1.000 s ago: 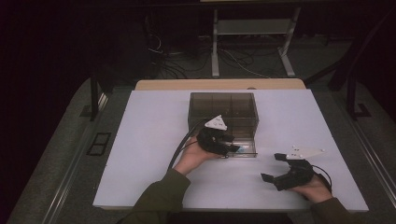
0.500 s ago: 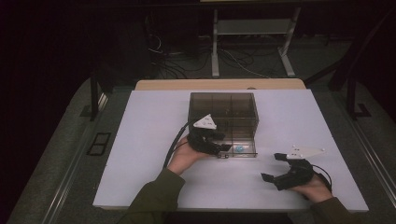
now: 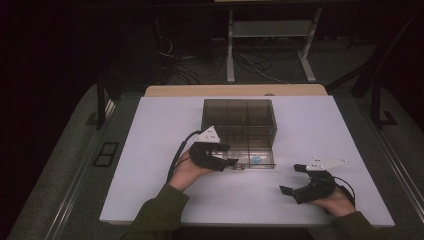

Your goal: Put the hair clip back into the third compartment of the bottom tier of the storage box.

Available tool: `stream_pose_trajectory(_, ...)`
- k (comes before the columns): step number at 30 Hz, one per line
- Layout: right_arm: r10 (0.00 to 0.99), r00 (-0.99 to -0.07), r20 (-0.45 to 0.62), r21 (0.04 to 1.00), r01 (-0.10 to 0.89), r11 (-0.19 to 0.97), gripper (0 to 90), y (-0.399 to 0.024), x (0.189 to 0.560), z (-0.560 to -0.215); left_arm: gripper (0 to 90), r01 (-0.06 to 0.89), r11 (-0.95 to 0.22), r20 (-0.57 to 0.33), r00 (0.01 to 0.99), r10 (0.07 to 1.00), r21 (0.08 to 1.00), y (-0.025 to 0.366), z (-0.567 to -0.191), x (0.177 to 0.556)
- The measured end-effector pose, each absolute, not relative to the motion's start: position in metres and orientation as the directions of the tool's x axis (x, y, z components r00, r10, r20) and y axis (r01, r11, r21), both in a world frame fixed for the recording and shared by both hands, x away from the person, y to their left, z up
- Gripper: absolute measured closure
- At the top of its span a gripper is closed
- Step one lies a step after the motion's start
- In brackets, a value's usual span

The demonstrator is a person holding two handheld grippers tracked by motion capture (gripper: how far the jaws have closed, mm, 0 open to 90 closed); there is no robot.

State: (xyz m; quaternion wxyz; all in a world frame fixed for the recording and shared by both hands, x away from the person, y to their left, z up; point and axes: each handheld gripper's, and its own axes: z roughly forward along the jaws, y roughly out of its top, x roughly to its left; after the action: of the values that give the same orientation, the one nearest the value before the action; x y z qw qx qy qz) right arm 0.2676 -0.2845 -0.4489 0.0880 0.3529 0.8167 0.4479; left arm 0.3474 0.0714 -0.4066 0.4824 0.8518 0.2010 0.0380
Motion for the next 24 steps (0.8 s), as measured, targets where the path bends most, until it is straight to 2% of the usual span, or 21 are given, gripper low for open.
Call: stream_pose_trajectory(24, 0.641, -0.750, 0.161, 0.792, 0.486, 0.370, 0.1, -0.282, 0.274, -0.451, 32.1, 0.323, -0.387, -0.133, 0.887, 0.443, 0.864, 0.111, -0.406, 0.334)
